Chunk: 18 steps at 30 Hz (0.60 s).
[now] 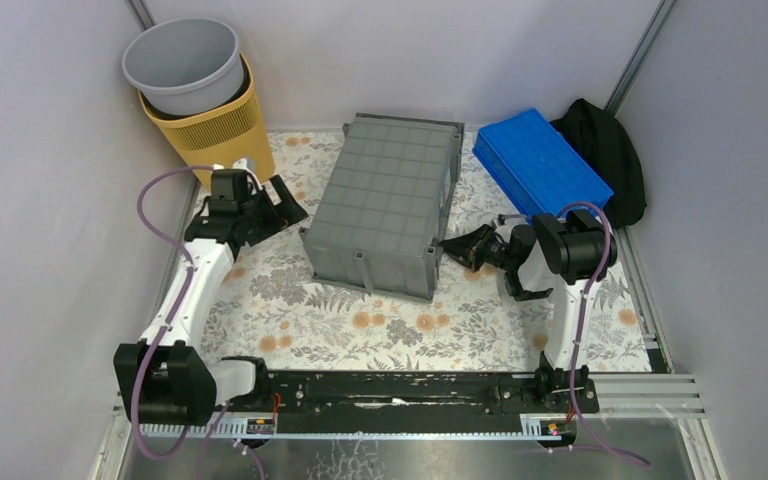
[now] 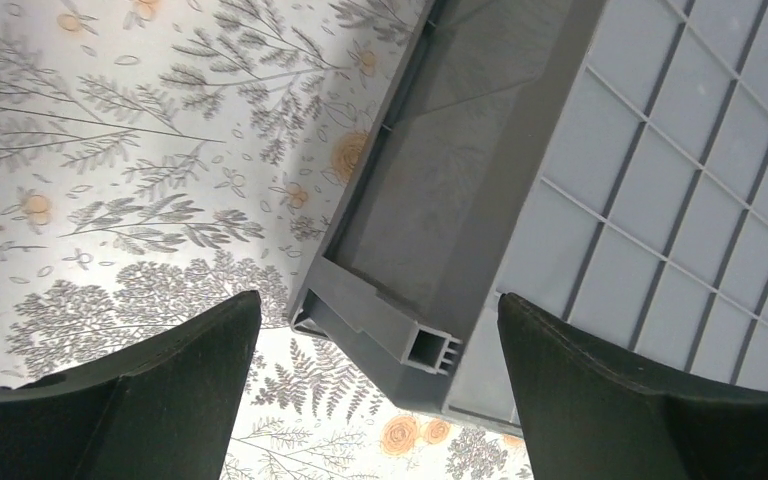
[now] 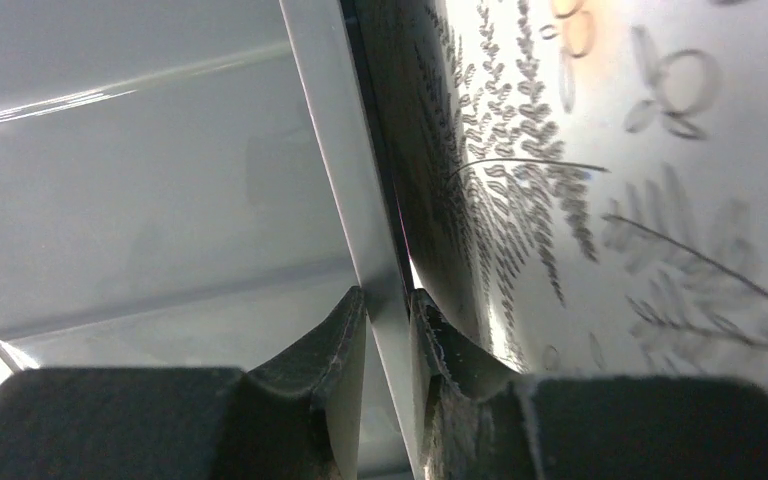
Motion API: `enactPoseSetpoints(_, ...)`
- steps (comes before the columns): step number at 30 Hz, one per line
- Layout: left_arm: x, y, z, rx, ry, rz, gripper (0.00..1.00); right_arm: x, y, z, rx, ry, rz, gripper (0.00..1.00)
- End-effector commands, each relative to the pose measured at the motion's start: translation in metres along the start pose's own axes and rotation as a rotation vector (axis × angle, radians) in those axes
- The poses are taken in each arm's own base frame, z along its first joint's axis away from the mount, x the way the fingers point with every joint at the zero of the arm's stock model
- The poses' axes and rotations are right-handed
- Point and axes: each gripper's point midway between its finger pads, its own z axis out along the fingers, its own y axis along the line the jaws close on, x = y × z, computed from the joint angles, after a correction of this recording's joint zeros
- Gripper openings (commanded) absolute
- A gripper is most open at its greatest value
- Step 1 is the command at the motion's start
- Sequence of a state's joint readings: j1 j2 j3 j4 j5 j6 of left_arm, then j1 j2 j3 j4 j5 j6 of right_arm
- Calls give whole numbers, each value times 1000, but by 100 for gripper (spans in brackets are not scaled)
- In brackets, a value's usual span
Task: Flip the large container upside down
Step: Turn the container upside down at the center of the board.
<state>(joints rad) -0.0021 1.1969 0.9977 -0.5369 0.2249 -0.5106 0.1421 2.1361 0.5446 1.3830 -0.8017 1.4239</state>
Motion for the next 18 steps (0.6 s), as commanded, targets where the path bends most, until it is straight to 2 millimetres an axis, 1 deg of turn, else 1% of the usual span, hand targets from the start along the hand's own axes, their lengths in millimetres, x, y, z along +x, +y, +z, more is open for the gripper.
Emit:
enactPoseSetpoints(1, -4, -28, 10, 73, -17, 38, 95, -2, 1, -17, -6, -10, 72, 8)
enactPoseSetpoints(2, -2, -30, 12, 77, -12, 37, 95, -2, 0, -18, -9, -10, 75, 13)
enactPoseSetpoints(4, 2, -33, 17, 82, 0, 36, 95, -1, 3, -19, -27, -5, 81, 24)
enactPoseSetpoints(8, 11, -39, 23, 88, 17, 41, 95, 0, 10, -21, -66, -1, 84, 43)
enactPoseSetpoints(10, 15, -43, 24, 92, 20, 46, 95, 1, 17, -23, -94, 5, 83, 49)
enactPoseSetpoints(12, 18, -47, 25, 96, 22, 52, 95, 5, 29, -26, -143, 16, 78, 54)
enactPoseSetpoints(15, 22, -53, 26, 105, 22, 53, 95, 11, 32, -31, -147, 16, 76, 59)
enactPoseSetpoints(16, 24, -56, 26, 108, 23, 56, 95, 13, 33, -33, -145, 14, 79, 61)
enactPoseSetpoints(18, 28, -61, 28, 116, 29, 59, 95, 13, 21, -37, -90, -13, 139, 62)
